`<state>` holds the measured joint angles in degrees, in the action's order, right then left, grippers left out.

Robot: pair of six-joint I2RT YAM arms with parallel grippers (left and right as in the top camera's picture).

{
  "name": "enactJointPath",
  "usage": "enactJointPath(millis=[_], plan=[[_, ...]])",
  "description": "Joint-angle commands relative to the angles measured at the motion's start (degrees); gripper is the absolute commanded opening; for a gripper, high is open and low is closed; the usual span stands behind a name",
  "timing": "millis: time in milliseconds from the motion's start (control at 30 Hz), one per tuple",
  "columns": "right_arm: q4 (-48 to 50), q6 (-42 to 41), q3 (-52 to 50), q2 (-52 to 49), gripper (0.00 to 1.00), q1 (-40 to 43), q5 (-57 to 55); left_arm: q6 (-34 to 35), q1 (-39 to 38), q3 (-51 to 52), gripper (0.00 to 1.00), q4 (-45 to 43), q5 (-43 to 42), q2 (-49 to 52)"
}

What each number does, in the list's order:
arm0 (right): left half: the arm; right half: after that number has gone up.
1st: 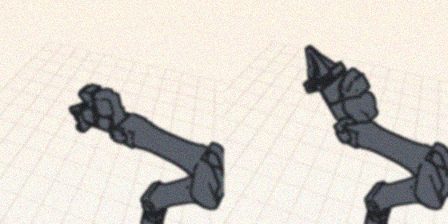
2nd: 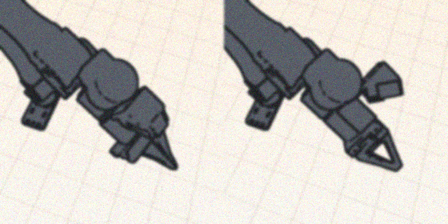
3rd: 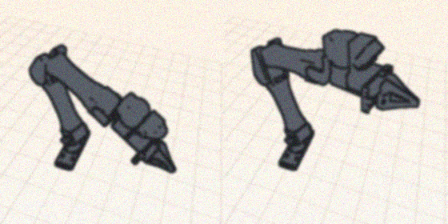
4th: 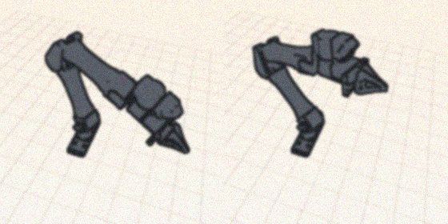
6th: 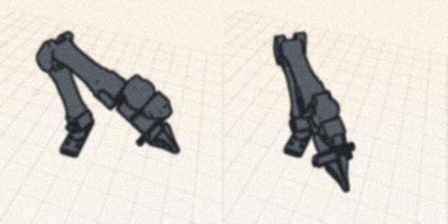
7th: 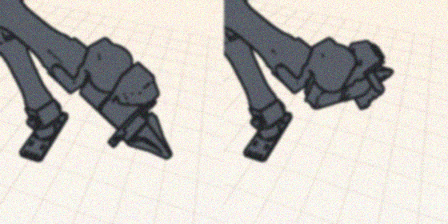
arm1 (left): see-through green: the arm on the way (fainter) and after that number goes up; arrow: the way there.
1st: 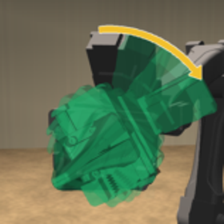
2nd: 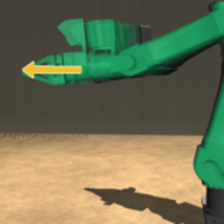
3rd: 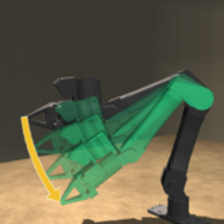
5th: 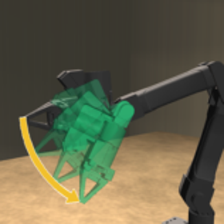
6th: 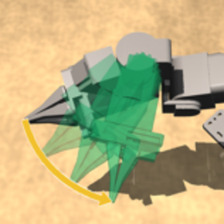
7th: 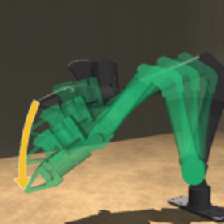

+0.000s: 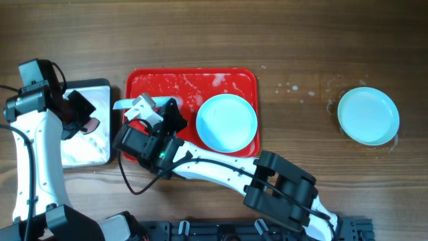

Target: Clean dirty plates on tray and stack at the side

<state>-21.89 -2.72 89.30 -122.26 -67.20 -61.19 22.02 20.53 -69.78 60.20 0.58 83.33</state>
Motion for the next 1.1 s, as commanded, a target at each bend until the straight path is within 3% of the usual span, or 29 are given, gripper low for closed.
enactJointPath(millis=[0, 233, 467, 667, 1067], plan=[[-3.06, -8.55, -0.44, 0.57, 0.05, 0.98, 5.42, 0.96, 0.22, -0.94, 0.04, 0.07, -0.09, -1.03], [-4.76, -10.69, -0.44, 2.45, 0.04, 5.27, 5.95, 0.96, 0.22, -0.92, 0.04, 0.09, -0.09, -1.03], [-3.08, -5.01, -0.42, 10.16, 0.04, 8.55, 5.35, 0.96, 0.22, -0.85, 0.04, 0.07, -0.09, -1.03], [-5.31, -9.77, -0.42, 10.95, 0.04, 10.67, 14.88, 0.96, 0.22, -0.83, 0.04, 0.28, -0.09, -1.03], [-13.79, -17.62, -0.42, 18.23, 0.04, 19.43, 45.79, 0.96, 0.22, -0.83, 0.04, 0.26, -0.09, -1.03]])
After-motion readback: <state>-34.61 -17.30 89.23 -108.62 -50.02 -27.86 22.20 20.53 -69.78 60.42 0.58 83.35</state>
